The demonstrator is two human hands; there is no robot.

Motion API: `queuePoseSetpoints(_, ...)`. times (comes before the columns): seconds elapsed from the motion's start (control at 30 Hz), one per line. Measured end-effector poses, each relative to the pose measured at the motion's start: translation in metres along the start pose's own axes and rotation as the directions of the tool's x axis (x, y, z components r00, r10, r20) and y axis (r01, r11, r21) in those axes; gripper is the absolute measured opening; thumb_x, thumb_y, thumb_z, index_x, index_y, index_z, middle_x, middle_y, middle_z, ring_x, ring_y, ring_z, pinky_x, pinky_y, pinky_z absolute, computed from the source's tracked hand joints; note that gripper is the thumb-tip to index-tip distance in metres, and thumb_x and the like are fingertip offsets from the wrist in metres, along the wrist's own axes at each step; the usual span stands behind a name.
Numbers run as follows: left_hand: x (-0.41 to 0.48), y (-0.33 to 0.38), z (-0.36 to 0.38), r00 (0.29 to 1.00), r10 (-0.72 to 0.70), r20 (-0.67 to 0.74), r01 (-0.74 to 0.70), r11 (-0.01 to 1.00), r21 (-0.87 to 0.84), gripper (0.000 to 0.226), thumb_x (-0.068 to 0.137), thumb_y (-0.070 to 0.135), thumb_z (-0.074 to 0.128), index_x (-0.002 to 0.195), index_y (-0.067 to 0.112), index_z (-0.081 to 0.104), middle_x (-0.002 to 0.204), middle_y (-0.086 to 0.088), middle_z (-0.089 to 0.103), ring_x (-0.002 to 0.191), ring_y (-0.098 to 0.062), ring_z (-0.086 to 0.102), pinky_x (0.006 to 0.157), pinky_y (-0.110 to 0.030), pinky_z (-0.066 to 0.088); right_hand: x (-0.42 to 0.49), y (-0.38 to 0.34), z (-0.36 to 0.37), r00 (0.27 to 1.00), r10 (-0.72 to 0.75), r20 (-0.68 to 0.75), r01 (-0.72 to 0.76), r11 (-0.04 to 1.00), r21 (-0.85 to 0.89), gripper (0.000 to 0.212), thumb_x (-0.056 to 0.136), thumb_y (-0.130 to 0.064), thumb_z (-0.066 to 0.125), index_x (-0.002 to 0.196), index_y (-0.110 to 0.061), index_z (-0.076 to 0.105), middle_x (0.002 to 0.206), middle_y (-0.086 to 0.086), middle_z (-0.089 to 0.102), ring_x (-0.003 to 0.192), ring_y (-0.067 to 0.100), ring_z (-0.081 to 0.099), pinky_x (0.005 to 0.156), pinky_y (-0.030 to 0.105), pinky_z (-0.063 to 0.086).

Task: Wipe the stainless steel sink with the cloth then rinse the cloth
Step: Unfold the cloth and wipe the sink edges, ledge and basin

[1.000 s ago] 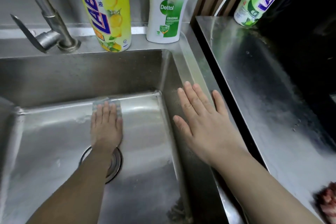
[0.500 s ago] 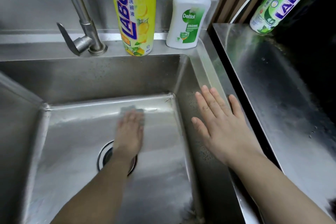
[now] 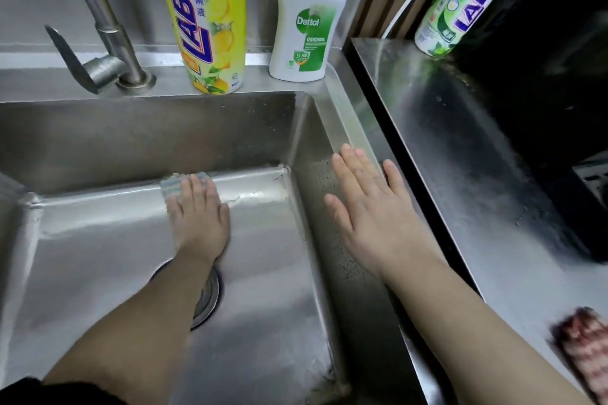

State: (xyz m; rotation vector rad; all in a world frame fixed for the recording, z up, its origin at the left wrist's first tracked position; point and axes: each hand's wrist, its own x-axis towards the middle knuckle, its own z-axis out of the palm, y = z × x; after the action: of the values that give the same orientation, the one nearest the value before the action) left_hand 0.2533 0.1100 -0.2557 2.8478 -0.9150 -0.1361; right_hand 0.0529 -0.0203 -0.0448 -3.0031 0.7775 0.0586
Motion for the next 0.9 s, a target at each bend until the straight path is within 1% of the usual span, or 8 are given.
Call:
queuePoseSetpoints(0.07, -0.005, 0.033, 0.004, 0.98, 0.195, 0.03, -0.195, 0.981, 0.002, 0.057, 0.095, 0.036, 0.021, 0.145, 0.008, 0.023, 0.154, -0.012, 0.021, 0.143, -0.03, 0.011, 0.11, -0.05, 0.002, 0.0, 0.0, -0.001, 1.0, 0.011, 0.015, -0.011, 1.0, -0.003, 0.066, 0.09, -0.047, 0.0, 0.149, -0.018, 0.002, 0.159, -0.002, -0.003, 0.144, 0.009, -0.008, 0.114, 0.035, -0.012)
queuePoseSetpoints(0.17, -0.026, 0.074, 0.011, 0.826, 0.549, 0.13, -0.559, 0.828, 0.052, 0.068, 0.088, 0.042, 0.001, 0.146, 0.012, 0.02, 0.155, -0.007, 0.017, 0.143, -0.028, 0.012, 0.111, -0.046, -0.002, -0.001, 0.003, 0.001, 1.0, 0.01, 0.006, -0.01, 1.0, 0.005, 0.062, 0.093, -0.043, 0.008, 0.15, -0.017, 0.008, 0.159, 0.0, 0.005, 0.145, 0.012, -0.001, 0.115, 0.036, -0.007)
queuePoseSetpoints(0.37, -0.109, 0.067, 0.019, 0.607, 0.78, 0.148, -0.79, 0.613, 0.009, 0.056, 0.098, 0.038, 0.014, 0.14, 0.007, 0.032, 0.146, -0.015, 0.038, 0.138, -0.033, 0.027, 0.109, -0.051, 0.014, -0.083, -0.001, -0.005, 0.993, 0.029, -0.118, -0.03, 0.999, -0.009, 0.058, 0.096, -0.041, 0.023, 0.147, -0.013, 0.024, 0.156, 0.007, 0.02, 0.144, 0.02, 0.015, 0.115, 0.043, 0.007)
queuePoseSetpoints(0.53, -0.164, 0.049, 0.018, 0.128, 0.957, 0.261, -0.98, 0.163, -0.117, 0.05, 0.096, 0.037, 0.033, 0.142, 0.017, 0.034, 0.15, -0.005, 0.033, 0.139, -0.026, 0.027, 0.111, -0.047, 0.017, -0.131, -0.003, 0.008, 0.994, 0.079, -0.072, -0.086, 0.992, -0.089, 0.057, 0.096, -0.042, 0.026, 0.145, -0.015, 0.032, 0.153, 0.005, 0.03, 0.142, 0.024, 0.022, 0.112, 0.056, 0.019)
queuePoseSetpoints(0.6, -0.166, 0.049, 0.016, 0.027, 0.96, 0.278, -0.979, 0.082, -0.189, 0.05, 0.097, 0.039, 0.032, 0.144, 0.022, 0.03, 0.153, 0.001, 0.027, 0.142, -0.017, 0.02, 0.113, -0.041, 0.011, -0.13, -0.003, 0.011, 0.994, 0.095, -0.048, -0.099, 0.99, -0.097, 0.057, 0.096, -0.043, 0.024, 0.145, -0.015, 0.031, 0.152, 0.004, 0.031, 0.142, 0.024, 0.023, 0.112, 0.056, 0.022)
queuePoseSetpoints(0.7, -0.163, 0.053, 0.022, 0.056, 0.959, 0.278, -0.946, 0.14, -0.292, 0.048, 0.1, 0.039, 0.027, 0.146, 0.027, 0.023, 0.155, 0.004, 0.016, 0.142, -0.004, -0.011, 0.114, -0.029, -0.003, -0.129, -0.004, 0.008, 0.995, 0.089, -0.045, -0.092, 0.991, -0.092, 0.057, 0.096, -0.043, 0.023, 0.145, -0.015, 0.032, 0.152, 0.005, 0.033, 0.142, 0.025, 0.025, 0.113, 0.052, 0.02)
queuePoseSetpoints(0.8, -0.17, 0.053, 0.028, 0.133, 0.93, 0.343, -0.973, 0.189, -0.135, 0.055, 0.098, 0.044, 0.01, 0.148, 0.023, 0.016, 0.157, -0.002, 0.016, 0.142, -0.015, -0.019, 0.115, -0.037, 0.003, -0.152, -0.004, 0.005, 0.994, 0.105, -0.043, -0.107, 0.992, -0.063, 0.057, 0.096, -0.042, 0.023, 0.145, -0.015, 0.03, 0.152, 0.004, 0.03, 0.143, 0.024, 0.022, 0.113, 0.045, 0.012)
queuePoseSetpoints(0.9, -0.181, 0.051, 0.023, -0.009, 0.951, 0.31, -0.984, 0.046, -0.171, 0.055, 0.097, 0.04, 0.004, 0.149, 0.021, 0.004, 0.158, -0.002, 0.005, 0.144, -0.021, -0.007, 0.116, -0.041, 0.01, -0.193, -0.013, 0.007, 0.988, 0.151, -0.038, -0.152, 0.988, -0.022, 0.055, 0.097, -0.042, 0.024, 0.146, -0.016, 0.03, 0.153, 0.003, 0.029, 0.143, 0.023, 0.02, 0.113, 0.047, 0.011)
